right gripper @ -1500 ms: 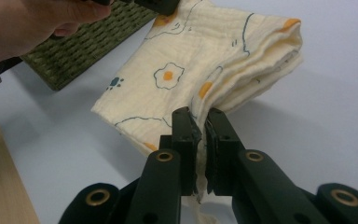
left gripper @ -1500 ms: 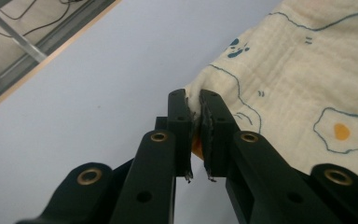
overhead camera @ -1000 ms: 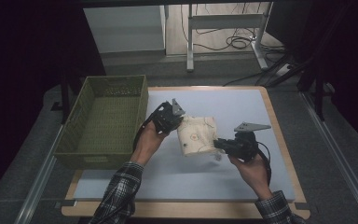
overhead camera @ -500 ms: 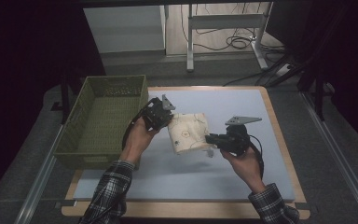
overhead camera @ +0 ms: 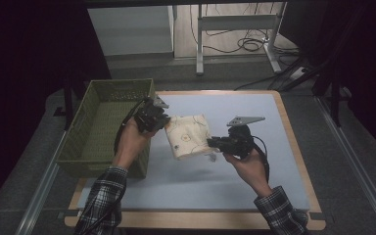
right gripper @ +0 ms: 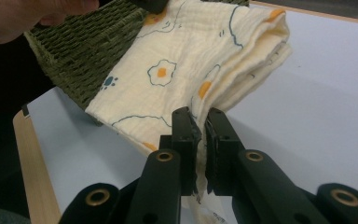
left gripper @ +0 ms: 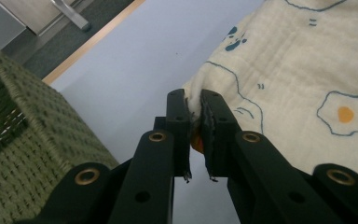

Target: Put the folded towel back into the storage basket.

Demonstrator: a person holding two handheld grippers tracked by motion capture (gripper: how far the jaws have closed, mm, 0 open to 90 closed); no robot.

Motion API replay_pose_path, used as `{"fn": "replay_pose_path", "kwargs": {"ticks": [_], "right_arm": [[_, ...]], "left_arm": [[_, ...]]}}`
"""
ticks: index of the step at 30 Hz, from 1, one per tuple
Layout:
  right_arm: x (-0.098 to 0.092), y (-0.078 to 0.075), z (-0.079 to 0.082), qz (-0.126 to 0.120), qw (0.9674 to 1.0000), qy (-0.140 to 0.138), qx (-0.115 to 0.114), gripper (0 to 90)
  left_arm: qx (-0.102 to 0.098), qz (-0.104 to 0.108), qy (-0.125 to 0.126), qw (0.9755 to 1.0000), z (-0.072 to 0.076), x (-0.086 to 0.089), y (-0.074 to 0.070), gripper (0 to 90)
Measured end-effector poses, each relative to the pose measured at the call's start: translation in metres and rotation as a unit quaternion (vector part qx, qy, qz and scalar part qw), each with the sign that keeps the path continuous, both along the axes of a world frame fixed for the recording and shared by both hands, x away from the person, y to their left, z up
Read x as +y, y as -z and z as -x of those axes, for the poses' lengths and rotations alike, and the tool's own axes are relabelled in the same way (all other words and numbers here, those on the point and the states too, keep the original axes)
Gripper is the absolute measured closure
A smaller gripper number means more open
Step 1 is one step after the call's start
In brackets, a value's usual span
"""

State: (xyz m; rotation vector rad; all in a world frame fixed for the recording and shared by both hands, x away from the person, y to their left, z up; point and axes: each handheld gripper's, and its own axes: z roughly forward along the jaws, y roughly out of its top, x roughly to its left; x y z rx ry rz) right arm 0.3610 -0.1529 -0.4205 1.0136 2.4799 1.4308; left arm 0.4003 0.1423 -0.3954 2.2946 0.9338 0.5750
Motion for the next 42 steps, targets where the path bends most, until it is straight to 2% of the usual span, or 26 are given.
{"fn": "replay_pose_path", "kwargs": {"ticks": [13, 25, 42], "right_arm": [[0.033, -0.014, -0.006, 0.001, 0.9996, -0.027, -0.004, 83.6], [0.057, -0.024, -0.009, 0.003, 0.999, -0.044, -0.007, 83.5], [0.106, -0.033, -0.012, 0.004, 0.9973, -0.072, -0.013, 83.5]], "left_arm": [[-0.006, -0.003, -0.028, 0.9996, 0.006, 0.036, -0.015, 82.5], [-0.013, -0.004, -0.049, 0.9987, 0.011, 0.059, -0.025, 82.4], [-0.018, -0.016, -0.089, 0.9957, 0.017, 0.1, -0.031, 82.9]]}}
